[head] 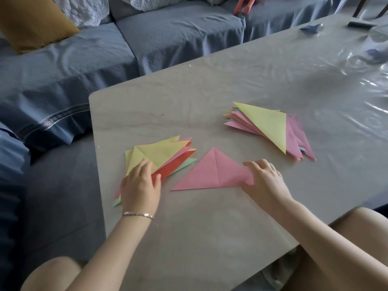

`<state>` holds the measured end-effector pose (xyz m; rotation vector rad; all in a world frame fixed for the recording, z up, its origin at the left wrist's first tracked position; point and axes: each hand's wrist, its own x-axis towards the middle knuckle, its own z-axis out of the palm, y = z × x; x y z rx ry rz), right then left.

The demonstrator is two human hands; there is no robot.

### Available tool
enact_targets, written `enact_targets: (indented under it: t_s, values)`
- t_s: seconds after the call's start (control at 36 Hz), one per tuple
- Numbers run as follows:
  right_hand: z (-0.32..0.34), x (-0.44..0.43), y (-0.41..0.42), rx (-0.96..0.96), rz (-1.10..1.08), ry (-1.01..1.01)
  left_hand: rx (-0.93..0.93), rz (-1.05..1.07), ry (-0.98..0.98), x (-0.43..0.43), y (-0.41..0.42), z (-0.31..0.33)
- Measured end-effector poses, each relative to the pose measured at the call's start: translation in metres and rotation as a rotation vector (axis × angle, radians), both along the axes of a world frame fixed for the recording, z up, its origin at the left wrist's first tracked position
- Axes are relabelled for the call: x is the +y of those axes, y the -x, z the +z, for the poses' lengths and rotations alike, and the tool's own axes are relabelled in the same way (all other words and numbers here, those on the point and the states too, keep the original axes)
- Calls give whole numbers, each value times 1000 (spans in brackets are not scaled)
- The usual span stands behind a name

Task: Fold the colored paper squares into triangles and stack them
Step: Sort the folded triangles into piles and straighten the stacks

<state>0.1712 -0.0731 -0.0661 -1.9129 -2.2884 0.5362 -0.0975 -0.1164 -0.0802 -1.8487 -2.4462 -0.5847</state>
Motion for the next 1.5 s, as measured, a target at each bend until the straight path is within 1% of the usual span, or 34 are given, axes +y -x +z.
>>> enact_targets:
  t_s: [0.11, 0.17, 0.22, 0.31, 0.39, 0.42, 0.47, 0.5, 0.56, 0.61, 0.64, 0.72, 0.81, 0.92, 0.97, 1.06, 1.14, 1.22, 1.28, 1.33, 1.36, 1.39, 1.42, 1.44, 1.5]
  values:
    - [4, 15, 22, -93, -37, 198, -33, 79, 224, 13, 20, -3]
    - [4, 20, 26, -129, -75, 256, -59, 99, 272, 14, 24, -6]
    - [4, 24, 28, -136, -122, 291, -89, 100, 271, 14, 26, -7]
    - [4, 25, 28, -105, -175, 322, -84, 75, 239, 13, 28, -7]
    - [1, 23, 24, 4, -212, 360, -79, 89, 225, 11, 26, -4]
    - [0, 21, 22, 40, -206, 365, -40, 94, 237, 12, 25, -2]
    - [-5, 16, 17, 123, -148, 319, 67, 69, 237, 11, 22, 3]
    - [-8, 13, 13, 186, -112, 265, 120, 33, 193, 11, 20, 6]
    - [-9, 7, 5, 349, -79, 90, 212, -78, 150, 9, 14, 10]
    - [-6, 2, -4, 549, -121, -94, 228, -129, 1, 9, 5, 10]
    - [-4, 2, -9, 622, -148, -146, 223, -158, -51, 9, 1, 9]
    - [2, 18, -24, 770, -258, -238, 229, -225, -176, 10, -12, 10]
    - [15, 44, -33, 841, -407, -260, 208, -286, -235, 11, -28, 10]
    - [23, 77, -42, 765, -559, -238, 183, -347, -255, 14, -46, 6]
    - [17, 91, -47, 662, -596, -204, 178, -366, -233, 14, -53, 4]
    - [7, 100, -54, 461, -641, -130, 157, -406, -189, 14, -62, 0]
    - [5, 95, -54, 308, -670, -150, 140, -444, -132, 13, -67, -7]
    - [8, 76, -46, 315, -556, -222, 135, -475, -107, 13, -72, -11]
    - [7, 57, -36, 340, -412, -348, 150, -514, -125, 16, -76, -11]
    - [3, 36, -25, 409, -203, -456, 164, -572, -137, 20, -79, -11]
    - [1, 26, -20, 432, -70, -455, 173, -602, -139, 22, -81, -11]
    - [-2, 17, -14, 421, 57, -409, 182, -628, -137, 25, -82, -12]
    - [-6, 9, -9, 374, 170, -354, 188, -650, -121, 28, -84, -12]
    - [-10, 4, -5, 317, 264, -310, 190, -668, -91, 30, -86, -12]
    - [-23, -5, 2, 231, 367, -194, 189, -695, -23, 33, -89, -14]
